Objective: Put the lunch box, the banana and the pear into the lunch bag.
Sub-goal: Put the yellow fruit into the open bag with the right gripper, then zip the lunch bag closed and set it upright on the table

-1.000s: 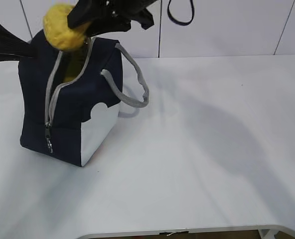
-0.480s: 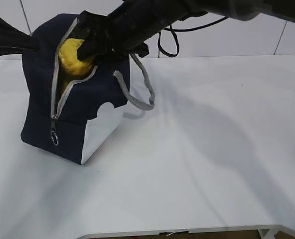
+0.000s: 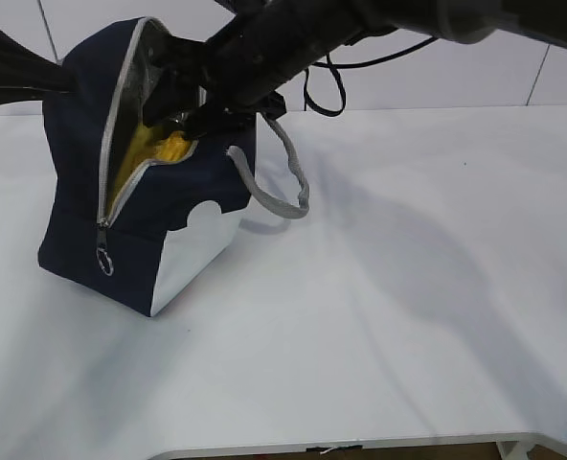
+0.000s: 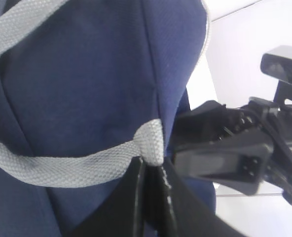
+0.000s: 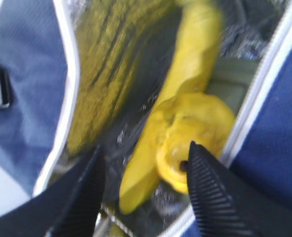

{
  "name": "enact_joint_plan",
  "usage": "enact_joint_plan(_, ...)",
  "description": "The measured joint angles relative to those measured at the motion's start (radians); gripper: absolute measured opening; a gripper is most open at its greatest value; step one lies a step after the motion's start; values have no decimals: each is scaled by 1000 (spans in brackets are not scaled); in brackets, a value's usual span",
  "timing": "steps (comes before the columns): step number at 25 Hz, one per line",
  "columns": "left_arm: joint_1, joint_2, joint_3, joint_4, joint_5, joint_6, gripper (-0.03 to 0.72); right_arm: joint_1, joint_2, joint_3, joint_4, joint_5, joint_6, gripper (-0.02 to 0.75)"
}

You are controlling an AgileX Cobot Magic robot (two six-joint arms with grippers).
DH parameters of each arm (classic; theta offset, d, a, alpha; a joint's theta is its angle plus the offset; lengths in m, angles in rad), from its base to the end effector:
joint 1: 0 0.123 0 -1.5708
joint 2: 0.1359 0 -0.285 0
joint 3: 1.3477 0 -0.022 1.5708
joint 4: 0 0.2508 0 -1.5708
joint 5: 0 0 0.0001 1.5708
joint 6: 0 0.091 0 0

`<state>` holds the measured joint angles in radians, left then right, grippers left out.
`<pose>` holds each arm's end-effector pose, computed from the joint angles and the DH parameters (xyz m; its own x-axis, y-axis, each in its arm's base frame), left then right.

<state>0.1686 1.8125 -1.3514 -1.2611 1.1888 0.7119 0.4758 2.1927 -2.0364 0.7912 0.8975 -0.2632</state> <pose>0.3769 -0.0175 0.2805 -0.8880 -0.2219 -0.4027 0.2457 0.5112 -0.8236 0.4219 0.2744 0.2808 -0.8191 -0.1461 -0.5547 -0.5090 0.6311 0.5853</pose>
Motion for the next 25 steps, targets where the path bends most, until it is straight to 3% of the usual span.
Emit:
enact_joint_plan(7,0,0,0,12,0,4,-5,0,-73,-55,-99,106,25,461)
enact_joint_plan(12,0,0,0,33,0,4,-5,0,-99,-153,-302,220,168,461)
enact_joint_plan(15,0,0,0,33,0,4,-5,0,-99,-160,-367,269,227,461)
enact_joint_plan(25,0,0,0,33,0,4,-5,0,-31,-160,-378,277,289,461)
